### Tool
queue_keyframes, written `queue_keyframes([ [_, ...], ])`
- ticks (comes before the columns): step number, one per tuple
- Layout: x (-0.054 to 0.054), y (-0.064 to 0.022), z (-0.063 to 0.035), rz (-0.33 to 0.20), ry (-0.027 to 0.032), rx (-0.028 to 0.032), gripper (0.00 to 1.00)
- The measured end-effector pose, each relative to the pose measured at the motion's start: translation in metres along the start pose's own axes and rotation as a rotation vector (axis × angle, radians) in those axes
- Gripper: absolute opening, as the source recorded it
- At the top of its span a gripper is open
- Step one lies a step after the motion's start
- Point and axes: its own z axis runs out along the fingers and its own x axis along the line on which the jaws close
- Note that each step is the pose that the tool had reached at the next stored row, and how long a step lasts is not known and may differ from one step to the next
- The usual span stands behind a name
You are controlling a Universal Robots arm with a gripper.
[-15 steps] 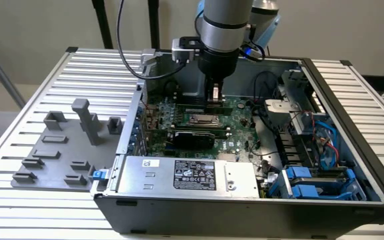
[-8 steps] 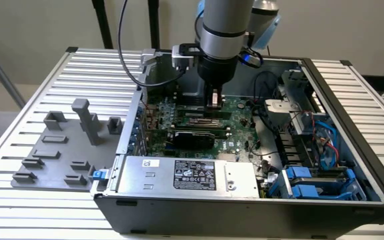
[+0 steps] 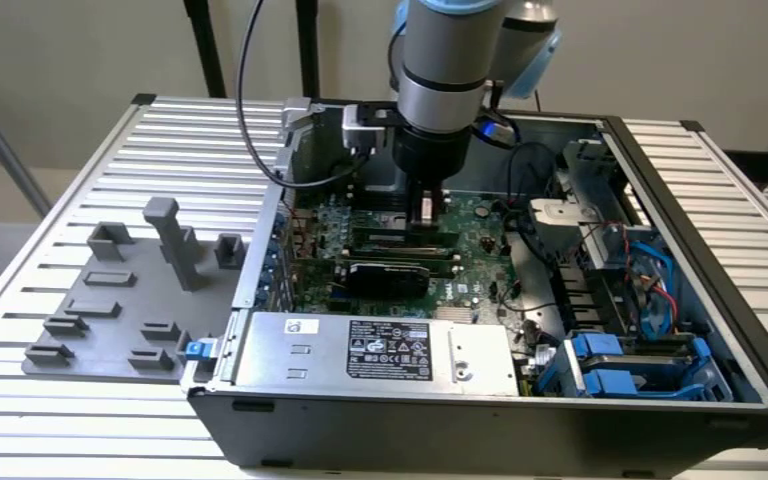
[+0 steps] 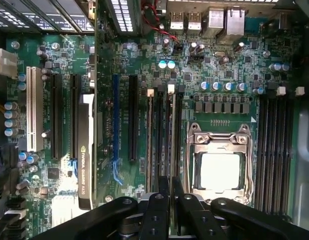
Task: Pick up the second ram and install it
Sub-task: 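Insert the second ram into the second slot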
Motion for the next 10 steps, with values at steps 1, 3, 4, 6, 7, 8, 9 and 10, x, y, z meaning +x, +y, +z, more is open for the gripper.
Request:
queue_keyframes([
  [1, 0.0, 0.0004, 0.0018, 0.0, 0.0, 0.0, 0.14],
  [3, 0.0, 0.001, 0.0054, 0.0, 0.0, 0.0, 0.14],
  [4, 0.0, 0.0012, 0.0072, -0.001, 0.0001, 0.0, 0.14],
  [6, 0.0, 0.0012, 0.0107, -0.002, 0.0, -0.0001, 0.14],
  [7, 0.0, 0.0012, 0.0118, -0.002, -0.0002, 0.0, 0.14],
  [8, 0.0, 0.0013, 0.0126, -0.003, -0.0004, 0.0, 0.14],
  [9, 0.0, 0.0012, 0.0132, -0.003, -0.0004, 0.0, 0.14],
  [10, 0.001, 0.0013, 0.0137, -0.003, -0.0004, -0.0001, 0.14],
])
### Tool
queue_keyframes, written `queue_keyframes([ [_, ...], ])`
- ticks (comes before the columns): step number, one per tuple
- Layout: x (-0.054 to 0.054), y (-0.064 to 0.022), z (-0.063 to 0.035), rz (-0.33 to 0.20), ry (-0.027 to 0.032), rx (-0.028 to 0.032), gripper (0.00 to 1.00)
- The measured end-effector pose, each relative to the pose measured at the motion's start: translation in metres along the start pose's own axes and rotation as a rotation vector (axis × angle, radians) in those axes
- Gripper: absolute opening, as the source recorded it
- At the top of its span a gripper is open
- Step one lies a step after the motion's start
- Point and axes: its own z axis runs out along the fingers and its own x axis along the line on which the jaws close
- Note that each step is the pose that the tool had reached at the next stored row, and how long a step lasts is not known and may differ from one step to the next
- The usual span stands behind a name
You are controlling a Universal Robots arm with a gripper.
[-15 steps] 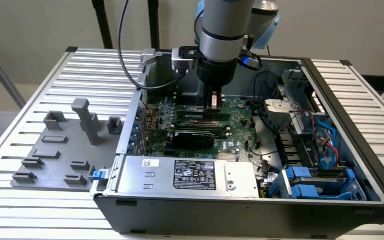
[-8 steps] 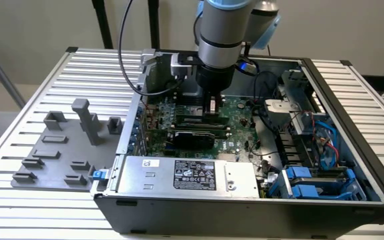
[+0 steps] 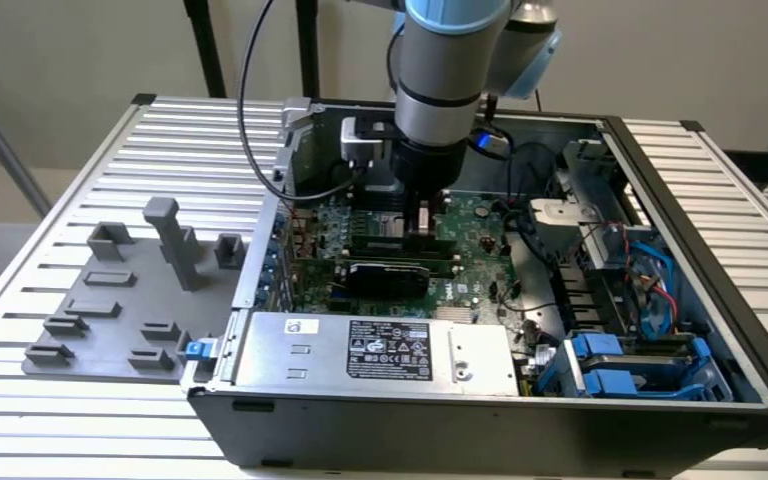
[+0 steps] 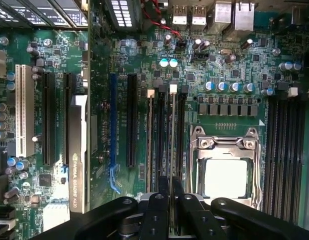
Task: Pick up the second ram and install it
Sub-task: 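Insert the second ram into the second slot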
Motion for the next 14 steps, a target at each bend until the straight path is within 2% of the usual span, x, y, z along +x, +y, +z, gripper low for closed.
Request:
queue_keyframes([
  [14, -0.0003, -0.0001, 0.004, -0.005, -0.0035, -0.0002, 0.14],
])
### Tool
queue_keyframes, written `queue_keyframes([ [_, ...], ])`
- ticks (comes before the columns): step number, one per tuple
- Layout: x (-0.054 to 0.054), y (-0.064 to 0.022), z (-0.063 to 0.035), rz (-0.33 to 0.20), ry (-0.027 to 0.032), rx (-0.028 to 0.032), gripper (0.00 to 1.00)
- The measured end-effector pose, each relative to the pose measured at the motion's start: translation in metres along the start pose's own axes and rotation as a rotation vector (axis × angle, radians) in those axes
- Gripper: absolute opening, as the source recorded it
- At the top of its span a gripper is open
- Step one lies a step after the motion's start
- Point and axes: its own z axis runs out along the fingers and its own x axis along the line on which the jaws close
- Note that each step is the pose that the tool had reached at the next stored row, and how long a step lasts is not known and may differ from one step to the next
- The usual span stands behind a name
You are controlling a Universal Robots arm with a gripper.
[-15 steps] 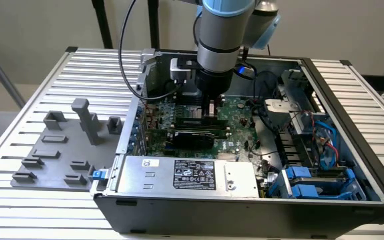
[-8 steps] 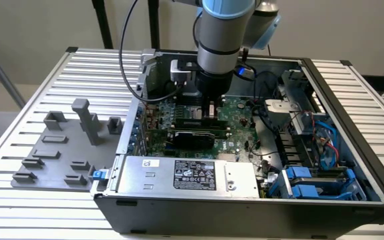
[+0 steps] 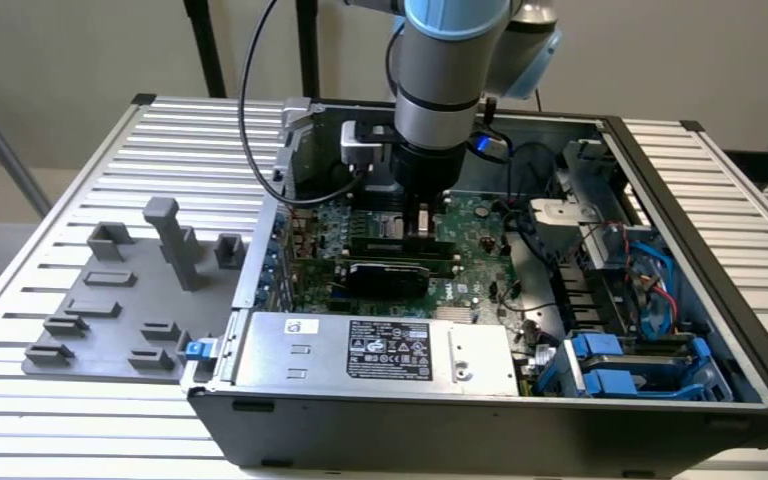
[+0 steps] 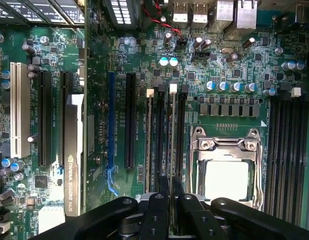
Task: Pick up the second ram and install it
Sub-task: 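Insert the second ram into the second slot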
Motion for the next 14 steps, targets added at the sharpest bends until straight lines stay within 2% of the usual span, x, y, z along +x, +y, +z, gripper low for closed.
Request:
queue_keyframes([
  [14, -0.0002, 0.0, 0.0031, 0.0, -0.0008, 0.0001, 0.14],
])
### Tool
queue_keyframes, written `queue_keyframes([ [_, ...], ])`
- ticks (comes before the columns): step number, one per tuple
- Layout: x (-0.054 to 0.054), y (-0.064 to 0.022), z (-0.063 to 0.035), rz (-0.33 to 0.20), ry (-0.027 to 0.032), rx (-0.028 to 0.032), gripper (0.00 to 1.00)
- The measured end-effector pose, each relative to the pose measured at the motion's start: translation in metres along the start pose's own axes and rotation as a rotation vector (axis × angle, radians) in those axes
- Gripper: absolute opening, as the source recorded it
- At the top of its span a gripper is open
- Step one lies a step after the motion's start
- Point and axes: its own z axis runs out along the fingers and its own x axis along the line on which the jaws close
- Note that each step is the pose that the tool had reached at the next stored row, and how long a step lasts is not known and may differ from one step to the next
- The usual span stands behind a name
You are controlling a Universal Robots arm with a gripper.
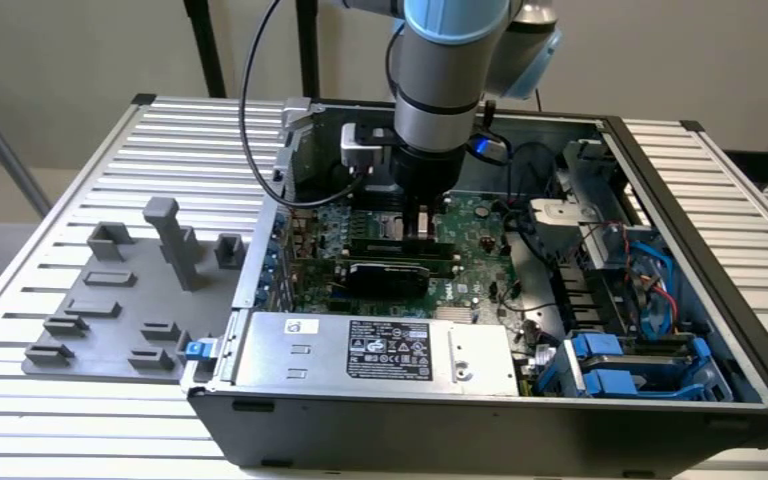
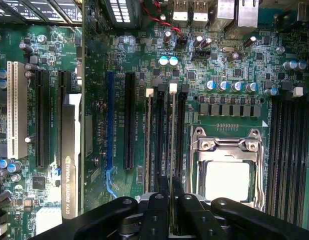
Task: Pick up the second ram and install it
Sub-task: 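Insert the second ram into the second slot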
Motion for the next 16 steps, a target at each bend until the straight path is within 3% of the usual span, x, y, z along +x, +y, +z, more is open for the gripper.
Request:
queue_keyframes([
  [16, -0.0017, 0.0003, 0.0029, 0.0, -0.0005, 0.0, 0.14],
])
